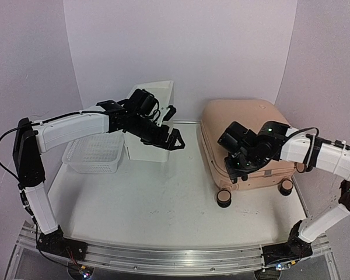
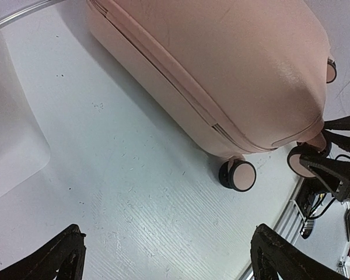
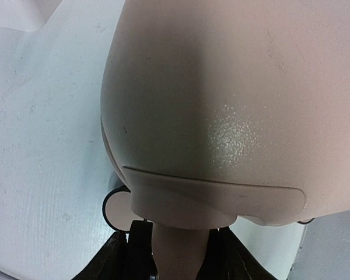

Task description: Open, take out, and arrange the luggage

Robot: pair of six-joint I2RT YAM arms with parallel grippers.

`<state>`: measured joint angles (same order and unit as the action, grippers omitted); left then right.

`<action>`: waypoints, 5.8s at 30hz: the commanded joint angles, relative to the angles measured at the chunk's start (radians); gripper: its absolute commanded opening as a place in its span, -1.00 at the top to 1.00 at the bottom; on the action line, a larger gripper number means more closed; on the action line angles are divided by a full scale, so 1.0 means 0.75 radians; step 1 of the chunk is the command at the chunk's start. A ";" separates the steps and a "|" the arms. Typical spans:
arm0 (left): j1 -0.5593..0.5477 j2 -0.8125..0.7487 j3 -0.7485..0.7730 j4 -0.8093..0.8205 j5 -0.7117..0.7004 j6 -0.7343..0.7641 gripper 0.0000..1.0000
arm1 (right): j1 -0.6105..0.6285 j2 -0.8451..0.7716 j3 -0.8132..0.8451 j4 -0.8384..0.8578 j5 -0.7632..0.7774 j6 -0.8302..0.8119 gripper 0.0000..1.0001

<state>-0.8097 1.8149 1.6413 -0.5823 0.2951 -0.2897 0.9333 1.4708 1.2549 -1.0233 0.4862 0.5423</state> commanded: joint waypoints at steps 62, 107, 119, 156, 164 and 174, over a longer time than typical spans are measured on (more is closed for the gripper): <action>-0.270 0.158 0.154 -0.118 -0.728 0.017 -0.36 | -0.942 -0.710 -0.311 -0.318 -1.195 -0.230 -0.05; -0.440 0.078 0.070 0.025 -0.412 0.000 -0.65 | -1.394 1.110 1.571 0.035 -1.564 -0.312 -0.86; -0.334 0.350 0.432 -0.172 -0.512 0.040 -0.48 | -1.408 0.470 0.656 0.047 -1.635 -0.419 -0.77; -0.608 0.679 0.994 -0.164 -0.428 -0.042 -0.98 | -1.212 -0.570 -0.020 -0.087 -1.131 -0.292 -0.81; -0.640 0.810 1.097 -0.161 -0.677 0.084 -0.40 | -1.212 -0.634 -0.007 -0.130 -1.091 -0.305 -0.80; -0.671 0.702 0.907 -0.146 -0.477 0.199 0.47 | -1.212 -0.632 0.004 -0.187 -0.980 -0.394 -0.82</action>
<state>-1.3022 2.4241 2.4107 -0.7288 -0.1268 -0.2531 0.0231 1.0023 1.2358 -1.1500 -0.3161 0.2966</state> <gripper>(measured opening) 0.568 0.907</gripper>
